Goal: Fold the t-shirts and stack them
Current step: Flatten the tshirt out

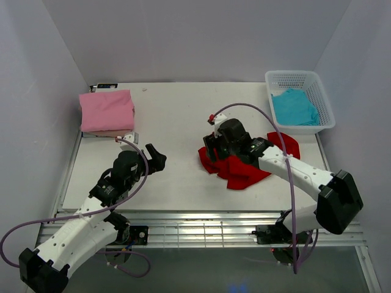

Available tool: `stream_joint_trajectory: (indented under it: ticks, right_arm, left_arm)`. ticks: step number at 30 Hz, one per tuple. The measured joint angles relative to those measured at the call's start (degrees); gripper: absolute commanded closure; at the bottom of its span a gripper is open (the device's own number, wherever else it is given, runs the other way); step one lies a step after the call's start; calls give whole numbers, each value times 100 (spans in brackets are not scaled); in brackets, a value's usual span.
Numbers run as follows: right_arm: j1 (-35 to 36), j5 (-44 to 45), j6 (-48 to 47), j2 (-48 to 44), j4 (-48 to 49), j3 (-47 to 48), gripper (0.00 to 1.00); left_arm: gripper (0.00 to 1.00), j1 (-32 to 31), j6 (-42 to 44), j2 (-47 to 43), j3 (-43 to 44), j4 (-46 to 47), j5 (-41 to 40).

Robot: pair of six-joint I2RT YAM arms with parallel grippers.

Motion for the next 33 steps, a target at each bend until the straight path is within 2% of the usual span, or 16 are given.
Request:
stream_joint_trajectory:
  ticks: [8, 23, 24, 25, 27, 28, 29, 33]
  right_arm:
    - [737, 282, -81, 1104, 199, 236, 28]
    - [876, 1215, -133, 2133, 435, 763, 29]
    - [881, 1270, -144, 2177, 466, 782, 31]
    - [881, 1316, -155, 2214, 485, 809, 44]
    - [881, 1412, -201, 2350, 503, 874, 63]
    - [881, 1456, -212, 2413, 516, 896, 85]
    - [881, 1495, -254, 2457, 520, 905, 92]
    - [881, 1604, -208, 2629, 511, 935, 92]
  left_arm:
    - [8, 0, 186, -4, -48, 369, 190]
    - [7, 0, 323, -402, -262, 503, 208]
    - [7, 0, 326, -400, -262, 503, 210]
    - [7, 0, 330, -400, -262, 503, 210]
    - [7, 0, 337, -404, -262, 505, 210]
    - [7, 0, 339, -407, -262, 503, 210]
    - [7, -2, 339, -409, -262, 503, 212]
    - [7, 0, 341, -455, -262, 503, 219]
